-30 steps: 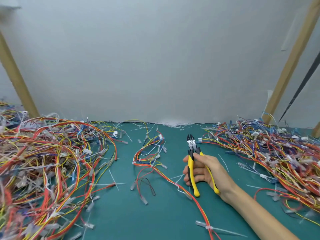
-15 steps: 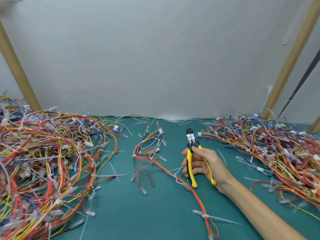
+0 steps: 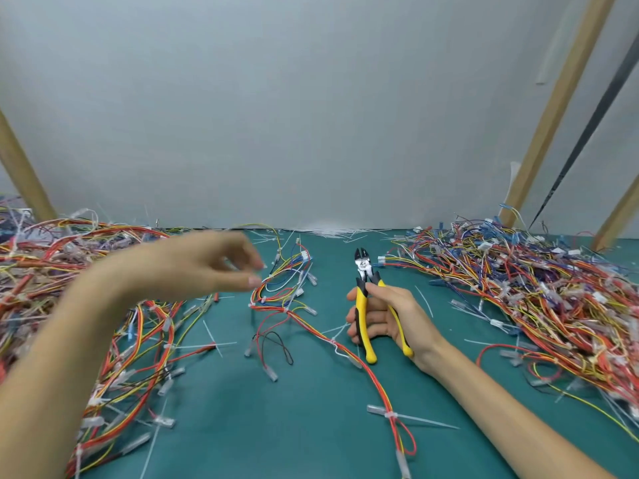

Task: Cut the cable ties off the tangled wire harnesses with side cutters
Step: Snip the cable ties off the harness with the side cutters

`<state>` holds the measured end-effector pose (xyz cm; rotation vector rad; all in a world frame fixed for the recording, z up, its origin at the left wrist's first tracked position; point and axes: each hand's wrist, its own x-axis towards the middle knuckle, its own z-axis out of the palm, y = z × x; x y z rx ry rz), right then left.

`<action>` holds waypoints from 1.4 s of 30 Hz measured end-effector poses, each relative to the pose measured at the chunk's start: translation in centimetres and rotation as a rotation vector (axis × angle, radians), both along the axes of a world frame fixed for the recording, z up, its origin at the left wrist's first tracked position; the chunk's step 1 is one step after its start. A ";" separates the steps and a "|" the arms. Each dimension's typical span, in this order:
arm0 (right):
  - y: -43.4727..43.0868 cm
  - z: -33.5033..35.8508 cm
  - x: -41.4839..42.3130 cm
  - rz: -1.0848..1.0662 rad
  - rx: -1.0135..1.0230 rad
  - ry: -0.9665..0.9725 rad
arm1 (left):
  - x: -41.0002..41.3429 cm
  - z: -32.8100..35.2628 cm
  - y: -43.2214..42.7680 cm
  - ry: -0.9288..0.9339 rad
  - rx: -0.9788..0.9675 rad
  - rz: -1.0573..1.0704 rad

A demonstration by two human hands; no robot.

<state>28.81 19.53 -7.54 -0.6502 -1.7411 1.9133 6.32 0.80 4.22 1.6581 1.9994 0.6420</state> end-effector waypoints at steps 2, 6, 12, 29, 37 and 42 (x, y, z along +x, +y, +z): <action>0.1 0.1 -0.1 0.010 -0.010 0.002 | 0.1 -2.8 1.3 0.242 -0.198 0.064; 0.1 0.1 -0.1 0.014 -0.024 -0.050 | 0.9 -6.7 3.4 0.346 -0.283 0.049; -0.1 0.0 -0.3 0.056 0.037 -0.104 | 1.2 -10.1 5.1 0.431 -0.015 0.072; 0.2 -0.2 -0.4 0.066 0.102 -0.146 | 4.0 -13.3 6.5 -0.296 0.521 0.284; 0.2 0.7 -0.5 -0.144 0.455 -0.219 | 4.1 -12.8 6.1 -0.290 0.477 0.332; -0.2 0.0 0.1 -0.449 1.300 -0.369 | 4.7 -12.7 5.9 -0.203 0.478 0.264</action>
